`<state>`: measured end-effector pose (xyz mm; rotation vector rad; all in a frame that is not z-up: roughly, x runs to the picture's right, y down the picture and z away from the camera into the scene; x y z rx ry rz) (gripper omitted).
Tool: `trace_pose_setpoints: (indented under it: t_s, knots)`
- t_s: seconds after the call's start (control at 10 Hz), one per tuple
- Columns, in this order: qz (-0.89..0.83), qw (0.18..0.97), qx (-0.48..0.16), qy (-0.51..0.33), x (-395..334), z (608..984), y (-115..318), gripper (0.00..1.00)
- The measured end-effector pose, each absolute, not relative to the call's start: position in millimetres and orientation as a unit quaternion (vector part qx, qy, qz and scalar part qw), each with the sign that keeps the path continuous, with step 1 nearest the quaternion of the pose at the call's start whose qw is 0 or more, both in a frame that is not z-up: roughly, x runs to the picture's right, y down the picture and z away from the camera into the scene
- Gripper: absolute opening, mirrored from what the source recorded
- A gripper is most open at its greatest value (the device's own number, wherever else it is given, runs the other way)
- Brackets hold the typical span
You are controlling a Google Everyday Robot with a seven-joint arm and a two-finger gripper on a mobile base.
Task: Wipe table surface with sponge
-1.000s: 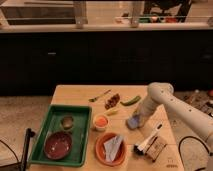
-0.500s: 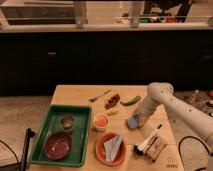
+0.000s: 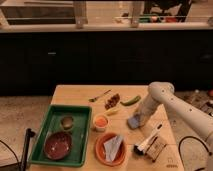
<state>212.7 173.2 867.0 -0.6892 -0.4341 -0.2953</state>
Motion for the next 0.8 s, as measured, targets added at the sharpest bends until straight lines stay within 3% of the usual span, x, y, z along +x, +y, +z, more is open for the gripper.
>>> trace_pose_setpoints:
  t_s: [0.8]
  knots:
    - [-0.117,0.898,-0.339,-0.256,202,891,147,0.00]
